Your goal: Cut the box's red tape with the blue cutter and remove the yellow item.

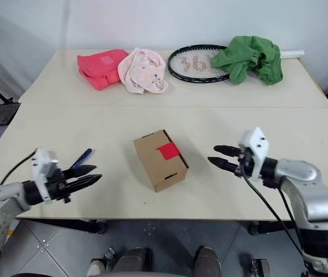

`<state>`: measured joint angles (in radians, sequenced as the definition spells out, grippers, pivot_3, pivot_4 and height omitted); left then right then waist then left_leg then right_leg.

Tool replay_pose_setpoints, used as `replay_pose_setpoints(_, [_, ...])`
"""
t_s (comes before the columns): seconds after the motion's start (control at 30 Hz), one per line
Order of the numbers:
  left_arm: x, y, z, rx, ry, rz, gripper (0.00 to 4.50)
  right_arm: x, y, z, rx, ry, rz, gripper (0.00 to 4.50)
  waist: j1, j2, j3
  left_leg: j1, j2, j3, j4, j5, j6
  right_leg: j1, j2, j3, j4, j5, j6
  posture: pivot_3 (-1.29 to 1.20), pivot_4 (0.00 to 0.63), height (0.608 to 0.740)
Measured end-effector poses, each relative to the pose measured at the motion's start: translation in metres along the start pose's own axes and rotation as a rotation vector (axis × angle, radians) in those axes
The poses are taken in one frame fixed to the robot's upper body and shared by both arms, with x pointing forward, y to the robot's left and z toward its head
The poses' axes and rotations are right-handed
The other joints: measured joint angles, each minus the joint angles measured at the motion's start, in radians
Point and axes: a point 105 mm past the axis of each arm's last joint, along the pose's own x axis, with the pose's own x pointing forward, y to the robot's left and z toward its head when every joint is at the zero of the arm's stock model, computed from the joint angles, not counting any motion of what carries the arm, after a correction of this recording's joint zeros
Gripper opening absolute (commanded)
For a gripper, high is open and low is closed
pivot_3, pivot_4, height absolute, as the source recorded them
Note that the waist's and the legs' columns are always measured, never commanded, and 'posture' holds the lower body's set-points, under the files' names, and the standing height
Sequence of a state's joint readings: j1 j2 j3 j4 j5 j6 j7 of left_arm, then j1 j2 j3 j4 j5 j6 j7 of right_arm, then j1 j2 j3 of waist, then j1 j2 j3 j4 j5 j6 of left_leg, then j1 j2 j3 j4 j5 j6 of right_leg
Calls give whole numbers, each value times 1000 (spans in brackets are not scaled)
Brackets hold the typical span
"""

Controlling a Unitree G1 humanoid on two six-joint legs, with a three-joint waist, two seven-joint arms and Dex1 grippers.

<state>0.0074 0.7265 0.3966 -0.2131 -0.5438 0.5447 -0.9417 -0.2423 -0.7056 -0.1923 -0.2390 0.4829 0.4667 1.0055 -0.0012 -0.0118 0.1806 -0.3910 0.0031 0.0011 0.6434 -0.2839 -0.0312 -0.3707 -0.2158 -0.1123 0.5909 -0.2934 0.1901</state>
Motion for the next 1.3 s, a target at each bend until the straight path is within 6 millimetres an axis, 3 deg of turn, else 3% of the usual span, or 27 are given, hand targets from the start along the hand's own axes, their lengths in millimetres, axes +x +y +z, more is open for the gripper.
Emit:
replay_pose_setpoints(0.17, [-74,43,-9,-22,15,270,4308,-10,28,21,-87,-107,100,4365,-3,0,0,3,6,8,2,-5,1,-1,2,0,0,0,0,0,150,740])
replay_pose_setpoints(0.2, [-91,50,-12,-20,18,331,4462,-9,36,26,-117,-134,132,4494,-1,0,0,3,7,8,3,-6,1,-1,3,0,1,0,-1,0,150,740])
replay_pose_setpoints(0.33, [-137,63,-37,-46,104,505,4462,1,67,38,-154,-277,235,4494,-1,0,0,4,10,10,4,-9,1,-1,4,-1,1,0,-1,0,150,740])
replay_pose_setpoints(0.53, [-170,65,-61,-90,159,621,4462,8,80,50,-196,-357,299,4494,1,-2,0,4,12,12,5,-10,1,-3,6,-1,1,1,-3,0,150,740])
replay_pose_setpoints(0.63, [-167,62,-58,-81,153,608,4462,9,83,53,-213,-370,320,4494,2,-3,0,4,13,12,5,-11,0,-3,7,-1,1,2,-4,0,150,740])
replay_pose_setpoints(0.9, [-103,56,-19,-19,128,503,4462,4,85,51,-218,-357,330,4494,1,-3,0,4,15,12,5,-11,-1,-3,9,0,1,2,-5,0,150,740])
replay_pose_setpoints(1.07, [-61,54,-23,-36,168,460,4462,3,90,53,-222,-360,333,4494,-3,-3,0,4,16,13,5,-12,-1,-4,10,0,2,3,-5,0,150,740])
replay_pose_setpoints(1.3, [-37,51,-34,-73,212,429,4462,2,90,53,-216,-340,324,4494,1,-3,0,5,17,14,6,-12,-2,-4,11,0,2,3,-5,0,150,740])
